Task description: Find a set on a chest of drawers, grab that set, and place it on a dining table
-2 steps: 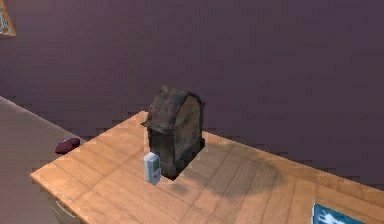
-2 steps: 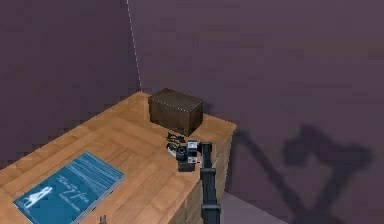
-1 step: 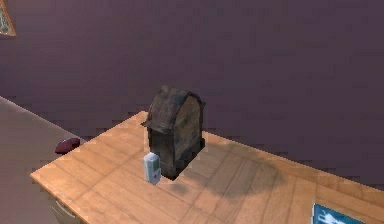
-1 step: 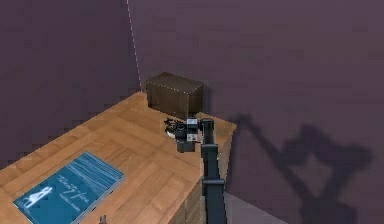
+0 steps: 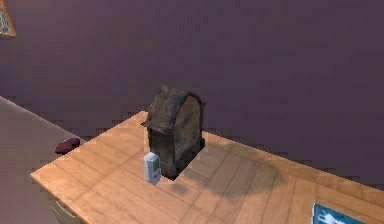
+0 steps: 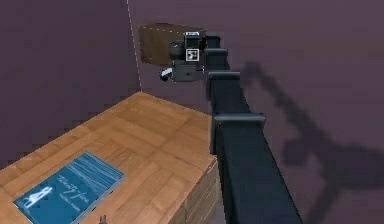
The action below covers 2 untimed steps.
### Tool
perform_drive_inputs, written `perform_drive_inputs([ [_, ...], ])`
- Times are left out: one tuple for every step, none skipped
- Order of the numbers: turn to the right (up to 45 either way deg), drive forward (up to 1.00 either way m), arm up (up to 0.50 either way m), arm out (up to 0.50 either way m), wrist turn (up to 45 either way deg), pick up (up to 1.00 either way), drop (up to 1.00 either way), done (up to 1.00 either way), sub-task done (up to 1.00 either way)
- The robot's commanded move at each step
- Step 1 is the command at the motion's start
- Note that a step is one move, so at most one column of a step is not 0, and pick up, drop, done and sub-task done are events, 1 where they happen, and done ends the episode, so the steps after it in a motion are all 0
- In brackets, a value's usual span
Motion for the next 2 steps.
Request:
perform_drive_inputs([
  [0.0, 0.0, 0.0, 0.0, -45.0, 0.0, 0.0, 0.0, 0.0],
  [0.0, 0.0, 0.0, 0.0, -45.0, 0.0, 0.0, 0.0, 0.0],
])
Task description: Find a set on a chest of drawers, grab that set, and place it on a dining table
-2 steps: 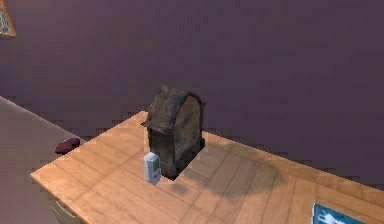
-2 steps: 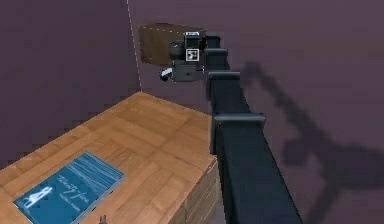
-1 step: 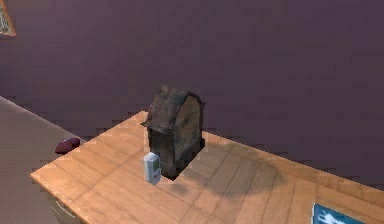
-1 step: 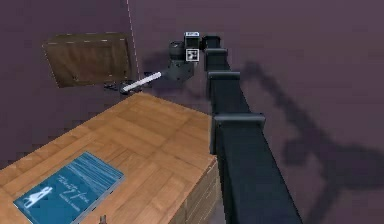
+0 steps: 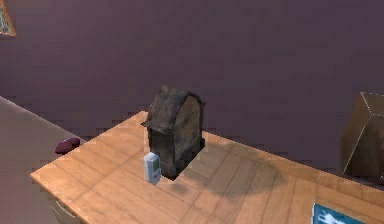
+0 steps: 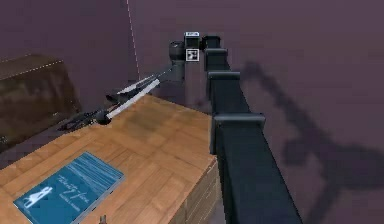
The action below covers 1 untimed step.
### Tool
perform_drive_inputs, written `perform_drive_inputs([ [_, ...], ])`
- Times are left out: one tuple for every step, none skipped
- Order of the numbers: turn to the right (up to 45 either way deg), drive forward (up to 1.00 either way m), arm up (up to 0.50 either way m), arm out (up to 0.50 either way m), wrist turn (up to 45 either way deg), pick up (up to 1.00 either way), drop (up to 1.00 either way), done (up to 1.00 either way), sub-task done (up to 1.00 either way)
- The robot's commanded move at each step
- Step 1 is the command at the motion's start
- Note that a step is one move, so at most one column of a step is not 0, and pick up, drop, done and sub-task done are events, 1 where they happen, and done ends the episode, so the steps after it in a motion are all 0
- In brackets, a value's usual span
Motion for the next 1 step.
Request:
perform_drive_inputs([
  [0.0, 0.0, 0.0, 0.0, -33.0, 0.0, 0.0, 0.0, 0.0],
])
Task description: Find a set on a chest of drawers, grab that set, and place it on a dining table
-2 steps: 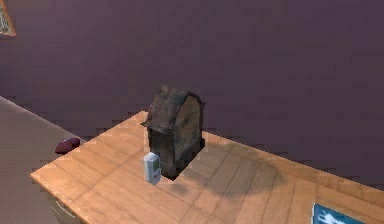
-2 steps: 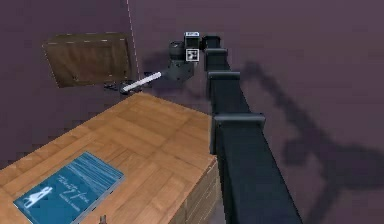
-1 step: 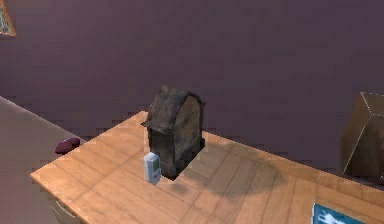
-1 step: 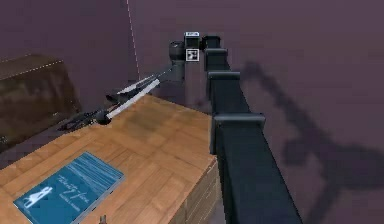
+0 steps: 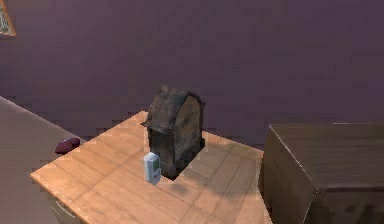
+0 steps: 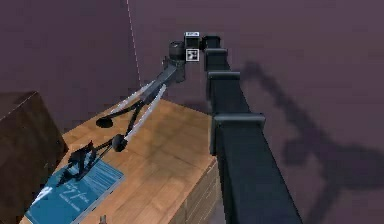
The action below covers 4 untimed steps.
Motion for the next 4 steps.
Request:
perform_drive_inputs([
  [0.0, 0.0, 0.0, -0.4, 0.0, 0.0, 0.0, 0.0, 0.0],
  [-45.0, 0.0, 0.0, 0.0, 0.0, 0.0, 0.0, 0.0, 0.0],
  [-12.0, 0.0, 0.0, 0.0, 0.0, 0.0, 0.0, 0.0, 0.0],
  [0.0, 1.0, 0.0, 0.0, 0.0, 0.0, 0.0, 0.0, 0.0],
])
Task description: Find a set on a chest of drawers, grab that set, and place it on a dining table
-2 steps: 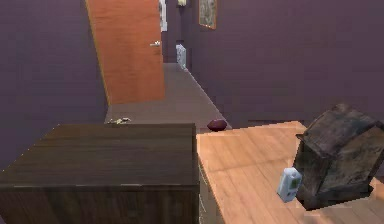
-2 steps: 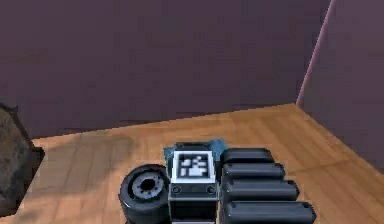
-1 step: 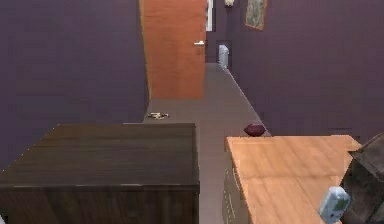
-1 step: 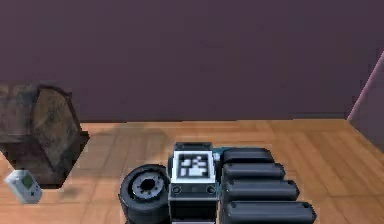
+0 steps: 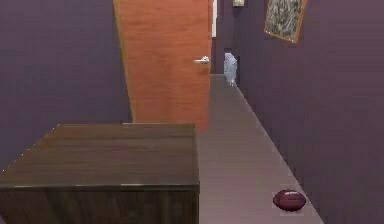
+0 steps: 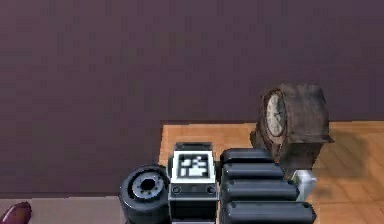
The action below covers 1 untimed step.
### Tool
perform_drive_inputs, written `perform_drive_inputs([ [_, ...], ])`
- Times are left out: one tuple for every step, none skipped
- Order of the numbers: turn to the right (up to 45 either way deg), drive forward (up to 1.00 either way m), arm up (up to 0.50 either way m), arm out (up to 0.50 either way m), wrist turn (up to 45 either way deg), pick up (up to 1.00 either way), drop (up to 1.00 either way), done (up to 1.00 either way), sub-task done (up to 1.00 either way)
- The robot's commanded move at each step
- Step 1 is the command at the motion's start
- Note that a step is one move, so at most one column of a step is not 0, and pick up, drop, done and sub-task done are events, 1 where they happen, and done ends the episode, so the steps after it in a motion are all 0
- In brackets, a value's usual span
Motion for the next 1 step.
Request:
perform_drive_inputs([
  [-9.0, 0.0, 0.0, 0.0, 0.0, 0.0, 0.0, 0.0, 0.0],
])
